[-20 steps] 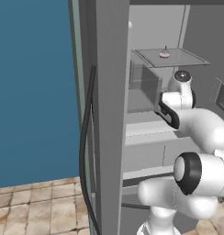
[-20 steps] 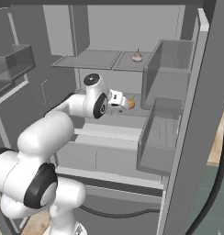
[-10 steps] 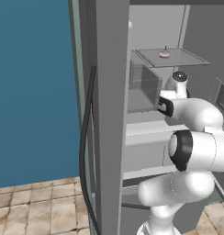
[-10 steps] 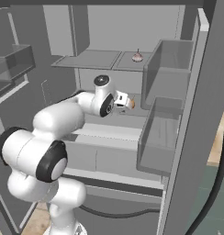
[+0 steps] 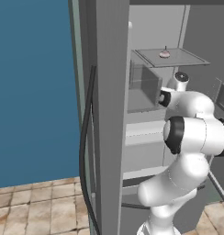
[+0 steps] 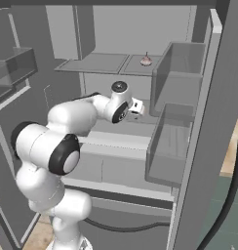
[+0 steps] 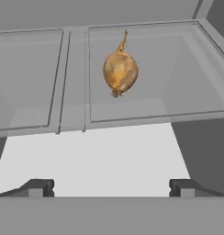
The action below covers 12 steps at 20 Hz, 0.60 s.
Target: Grab the garlic and onion from the fridge, place them in the blender, close the lid, and turn on the blender to create a marinade.
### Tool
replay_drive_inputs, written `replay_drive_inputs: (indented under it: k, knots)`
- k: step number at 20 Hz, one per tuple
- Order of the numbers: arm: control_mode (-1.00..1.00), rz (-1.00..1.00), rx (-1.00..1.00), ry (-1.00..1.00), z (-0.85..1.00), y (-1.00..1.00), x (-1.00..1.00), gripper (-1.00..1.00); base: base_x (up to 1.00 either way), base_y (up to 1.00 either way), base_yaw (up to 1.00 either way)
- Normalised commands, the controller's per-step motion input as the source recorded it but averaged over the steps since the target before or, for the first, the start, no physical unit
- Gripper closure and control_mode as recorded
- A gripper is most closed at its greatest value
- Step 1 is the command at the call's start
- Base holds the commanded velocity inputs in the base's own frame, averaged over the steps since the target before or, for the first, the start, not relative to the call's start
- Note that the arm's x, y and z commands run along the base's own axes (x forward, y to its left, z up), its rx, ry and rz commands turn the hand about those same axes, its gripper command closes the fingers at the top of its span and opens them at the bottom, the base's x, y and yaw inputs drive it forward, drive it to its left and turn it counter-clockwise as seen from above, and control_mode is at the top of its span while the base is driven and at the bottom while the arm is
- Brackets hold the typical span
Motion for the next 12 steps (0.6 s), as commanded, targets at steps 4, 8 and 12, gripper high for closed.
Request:
replay_drive_inputs:
  k: [4, 8, 12]
  knots:
    - [-1.00, 0.00, 0.02, 0.04, -0.17, -0.04, 0.47, -1.00, 0.00, 0.00, 0.00]
    - [-1.00, 0.00, 0.02, 0.02, -0.04, -0.01, 0.35, -1.00, 0.00, 0.00, 0.00]
    - [-1.00, 0.00, 0.03, 0.02, -0.05, 0.00, 0.38, -1.00, 0.00, 0.00, 0.00]
